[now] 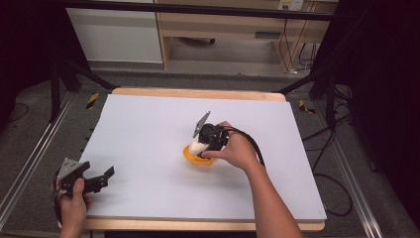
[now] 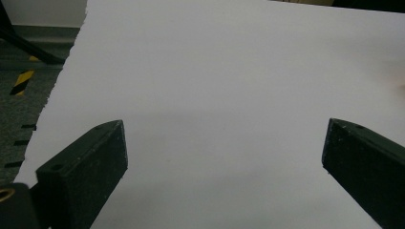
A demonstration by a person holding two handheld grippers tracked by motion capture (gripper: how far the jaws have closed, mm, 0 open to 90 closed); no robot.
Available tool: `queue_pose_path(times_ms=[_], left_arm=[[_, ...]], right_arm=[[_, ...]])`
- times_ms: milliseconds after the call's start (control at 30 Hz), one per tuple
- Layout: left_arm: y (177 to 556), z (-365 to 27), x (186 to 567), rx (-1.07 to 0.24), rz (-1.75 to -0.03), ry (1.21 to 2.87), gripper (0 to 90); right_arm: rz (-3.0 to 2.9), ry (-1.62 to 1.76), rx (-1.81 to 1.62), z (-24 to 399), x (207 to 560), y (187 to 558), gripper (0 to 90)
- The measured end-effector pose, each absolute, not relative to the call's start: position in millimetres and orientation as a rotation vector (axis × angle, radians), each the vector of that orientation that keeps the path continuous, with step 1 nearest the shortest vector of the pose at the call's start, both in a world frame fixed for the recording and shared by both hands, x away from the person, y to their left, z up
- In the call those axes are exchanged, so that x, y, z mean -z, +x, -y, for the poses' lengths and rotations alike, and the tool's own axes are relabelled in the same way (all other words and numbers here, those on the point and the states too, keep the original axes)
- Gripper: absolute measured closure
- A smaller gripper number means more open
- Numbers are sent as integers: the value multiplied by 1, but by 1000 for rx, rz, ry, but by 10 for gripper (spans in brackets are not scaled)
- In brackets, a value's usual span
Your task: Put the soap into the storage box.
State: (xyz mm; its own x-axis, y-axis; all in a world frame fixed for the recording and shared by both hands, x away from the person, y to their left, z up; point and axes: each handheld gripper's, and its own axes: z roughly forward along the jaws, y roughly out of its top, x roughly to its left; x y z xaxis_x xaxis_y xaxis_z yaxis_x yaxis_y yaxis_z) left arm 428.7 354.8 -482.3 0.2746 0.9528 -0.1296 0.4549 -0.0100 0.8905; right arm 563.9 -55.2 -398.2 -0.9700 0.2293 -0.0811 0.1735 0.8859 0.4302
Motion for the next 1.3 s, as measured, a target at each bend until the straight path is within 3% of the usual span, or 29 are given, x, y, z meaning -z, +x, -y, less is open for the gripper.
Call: queue_pose_path(times_ms=[333, 500, 900, 1300], left_arm=[[429, -355, 482, -674, -1324, 1618, 10], [429, -355, 482, -675, -1324, 1619, 10], [429, -355, 482, -680, -1322, 1625, 10], [429, -354, 482, -679, -1322, 1622, 10]], right_arm=[[-2911, 356, -633, 57, 402, 567, 485], [-2923, 453, -672, 61, 401, 570, 378], [-2884, 542, -775, 84, 394, 565, 334], [-2797, 709, -839, 121, 398, 554, 214]])
